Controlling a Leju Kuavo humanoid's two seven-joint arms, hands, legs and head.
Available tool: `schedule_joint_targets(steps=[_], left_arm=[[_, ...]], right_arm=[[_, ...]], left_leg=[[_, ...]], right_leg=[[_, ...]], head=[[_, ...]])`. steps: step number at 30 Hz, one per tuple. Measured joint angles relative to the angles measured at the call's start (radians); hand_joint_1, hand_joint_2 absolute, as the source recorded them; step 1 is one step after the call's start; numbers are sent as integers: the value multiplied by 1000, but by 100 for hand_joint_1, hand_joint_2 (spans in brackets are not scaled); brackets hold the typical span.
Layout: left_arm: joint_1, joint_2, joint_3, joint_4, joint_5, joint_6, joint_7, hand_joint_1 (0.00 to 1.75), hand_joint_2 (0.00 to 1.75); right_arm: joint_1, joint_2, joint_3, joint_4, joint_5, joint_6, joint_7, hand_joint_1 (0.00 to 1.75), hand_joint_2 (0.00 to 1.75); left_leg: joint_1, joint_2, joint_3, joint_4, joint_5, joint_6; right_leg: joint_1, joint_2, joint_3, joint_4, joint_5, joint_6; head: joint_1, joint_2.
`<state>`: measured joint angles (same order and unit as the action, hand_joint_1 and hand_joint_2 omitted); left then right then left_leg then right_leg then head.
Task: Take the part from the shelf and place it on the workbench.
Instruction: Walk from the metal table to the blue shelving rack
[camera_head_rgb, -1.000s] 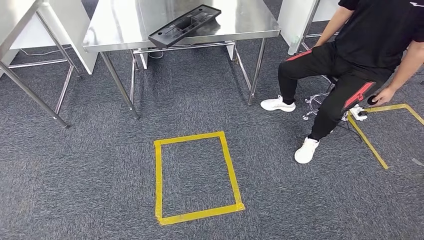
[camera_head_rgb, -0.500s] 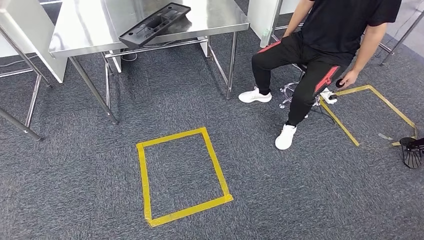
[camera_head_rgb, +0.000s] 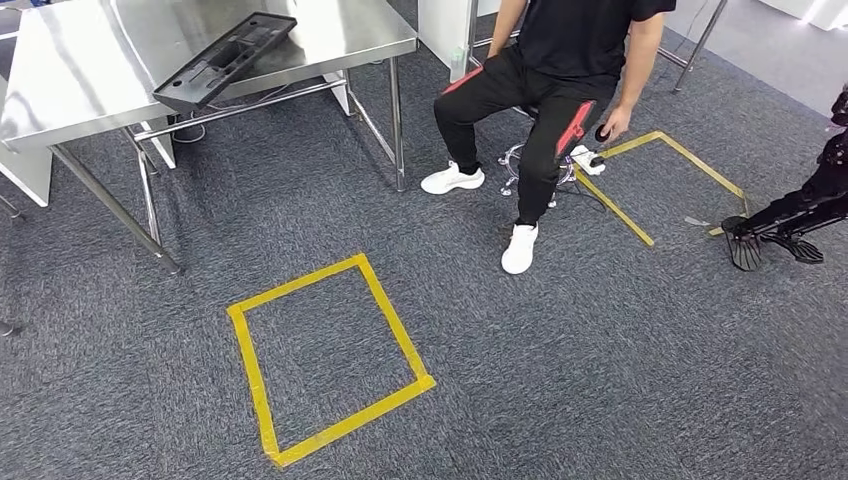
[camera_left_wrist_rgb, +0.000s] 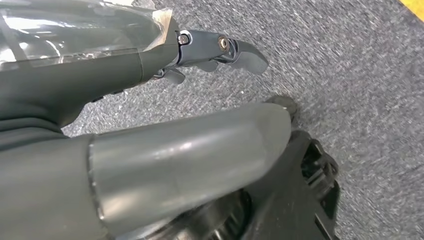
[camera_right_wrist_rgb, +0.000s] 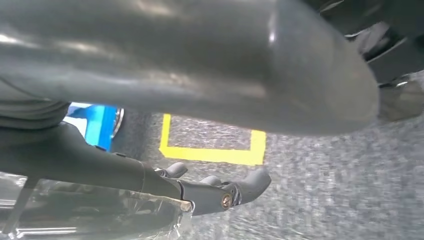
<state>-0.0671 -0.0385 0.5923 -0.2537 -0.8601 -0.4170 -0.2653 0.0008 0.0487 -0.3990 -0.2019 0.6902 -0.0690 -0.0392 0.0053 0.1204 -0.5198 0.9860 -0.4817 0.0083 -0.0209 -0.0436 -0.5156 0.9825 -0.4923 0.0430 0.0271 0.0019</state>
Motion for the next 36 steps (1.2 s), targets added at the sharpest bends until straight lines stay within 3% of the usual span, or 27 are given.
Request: schedule_joint_targets(steps=[2, 4, 5, 6, 7, 9, 11, 13, 15, 17, 19, 21, 22, 23, 24, 26, 28, 30, 31, 33, 34, 36], left_arm=[[1, -1, -2, 0, -5, 0, -2, 0, 0], [8, -3, -3, 3, -14, 0, -3, 0, 0], [14, -3, -5, 5, -19, 0, -2, 0, 0], [20, -4, -7, 8, -24, -1, -1, 0, 0], [25, -4, -9, 10, -30, -1, 0, 0, 0], [29, -6, -17, 13, -42, -1, 4, 0, 0], [28, -7, -27, 14, -56, -1, 10, 0, 0], [23, -8, -36, 15, -67, -1, 19, 0, 0], [15, -11, -46, 15, -74, -1, 27, 0, 0], [8, -14, -53, 15, -78, 0, 33, 0, 0], [7, -15, -55, 15, -81, 1, 37, 0, 0], [9, -14, -55, 16, -81, 1, 39, 0, 0], [11, -14, -55, 16, -80, 1, 39, 0, 0], [11, -14, -55, 16, -80, 0, 38, 0, 0], [12, -14, -55, 16, -79, 0, 36, 0, 0], [12, -14, -55, 16, -78, 0, 30, 0, 0], [13, -12, -55, 16, -76, 0, 25, 0, 0], [12, -12, -55, 16, -76, 0, 21, 0, 0], [11, -11, -55, 15, -76, 0, 19, 0, 0], [11, -10, -55, 15, -79, 0, 17, 0, 0], [12, -9, -55, 16, -81, 0, 16, 0, 0], [16, -6, -55, 16, -83, -2, 16, 0, 0]], right_arm=[[4, -1, 0, 1, -1, 0, 1, 0, 0], [5, -3, -2, 2, -5, 0, 5, 0, 0], [5, -3, -3, 2, -6, 0, 8, 0, 0], [6, -3, -5, 2, -8, 0, 13, 0, 0], [7, -3, -8, 3, -10, 0, 19, 0, 0], [11, -4, -14, 4, -16, 3, 34, 0, 0], [10, -2, -23, 4, -24, 9, 47, 0, 0], [7, -1, -30, 4, -32, 12, 56, 0, 0], [8, 1, -38, 4, -33, 14, 62, 0, 0], [9, 3, -44, 4, -32, 14, 68, 0, 0], [7, 5, -47, 5, -29, 14, 72, 0, 0], [7, 6, -48, 5, -24, 14, 74, 0, 0], [8, 6, -48, 5, -21, 14, 75, 0, 0], [9, 6, -48, 5, -18, 15, 76, 0, 0], [10, 6, -48, 5, -16, 16, 76, 0, 0], [9, 6, -48, 5, -12, 18, 77, 0, 0], [7, 7, -48, 4, -11, 20, 77, 0, 0], [8, 8, -48, 4, -10, 21, 77, 0, 0], [9, 9, -48, 4, -11, 21, 77, 0, 0], [9, 11, -48, 4, -12, 21, 77, 0, 0], [9, 14, -49, 4, -14, 21, 77, 0, 0], [8, 19, -50, 4, -16, 19, 77, 0, 0]], left_leg=[[7, -33, -13, 35, -32, -12], [11, -91, -62, 148, -104, -17], [12, -107, -92, 216, -137, -17], [12, -116, -115, 268, -155, -16], [12, -120, -124, 288, -152, -15], [13, -130, -88, 214, -92, -10], [17, -172, -29, 86, -34, -3], [16, -200, -5, 30, -24, 0], [11, -180, -6, 22, -20, 10], [11, -155, -6, 11, -9, 27], [11, -126, -9, 5, -3, 36], [9, -93, -13, 6, -3, 38], [8, -77, -15, 6, -3, 37], [8, -63, -15, 6, -3, 37], [9, -51, -15, 6, -3, 36], [6, -29, -10, 8, -5, 27], [1, -9, -2, 9, -10, 14], [1, 10, 6, 8, -13, 1], [5, 3, 8, 11, -18, -6], [12, -50, -10, 59, -58, -16], [15, -86, -35, 116, -94, -19], [17, -117, -98, 250, -157, -22]], right_leg=[[-6, 17, 0, -1, 6, -15], [-6, 37, -4, -1, 13, -27], [-3, 49, -7, -1, 16, -33], [-1, 62, -10, 0, 18, -35], [1, 75, -11, 1, 19, -37], [2, 101, -10, 4, 19, -37], [5, 125, -14, 12, 19, -34], [7, 147, -27, 17, 22, -23], [6, 165, -42, 17, 28, -6], [7, 138, -64, 46, 13, 0], [8, 83, -114, 148, -42, -6], [7, 61, -171, 275, -96, -7], [6, 56, -180, 303, -105, -1], [4, 52, -168, 291, -98, 7], [2, 43, -134, 237, -78, 16], [0, -2, -47, 88, -31, 26], [3, -32, -8, 11, -4, 17], [6, -17, -13, 8, 3, 1], [2, -7, -12, 7, 6, -6], [-7, 15, -9, 4, 14, -23], [-10, 26, -9, 3, 18, -30], [-4, 51, -14, 4, 22, -38]], head=[[-1, 0], [-2, 0], [-3, 0], [-3, 0], [-3, 0], [-3, 0], [-3, 0], [-2, 0], [-3, 0], [0, 0], [6, 0], [8, 0], [9, 0], [9, 0], [9, 0], [9, 0], [6, 0], [2, 0], [1, 0], [-2, 0], [-3, 0], [-4, 0]])
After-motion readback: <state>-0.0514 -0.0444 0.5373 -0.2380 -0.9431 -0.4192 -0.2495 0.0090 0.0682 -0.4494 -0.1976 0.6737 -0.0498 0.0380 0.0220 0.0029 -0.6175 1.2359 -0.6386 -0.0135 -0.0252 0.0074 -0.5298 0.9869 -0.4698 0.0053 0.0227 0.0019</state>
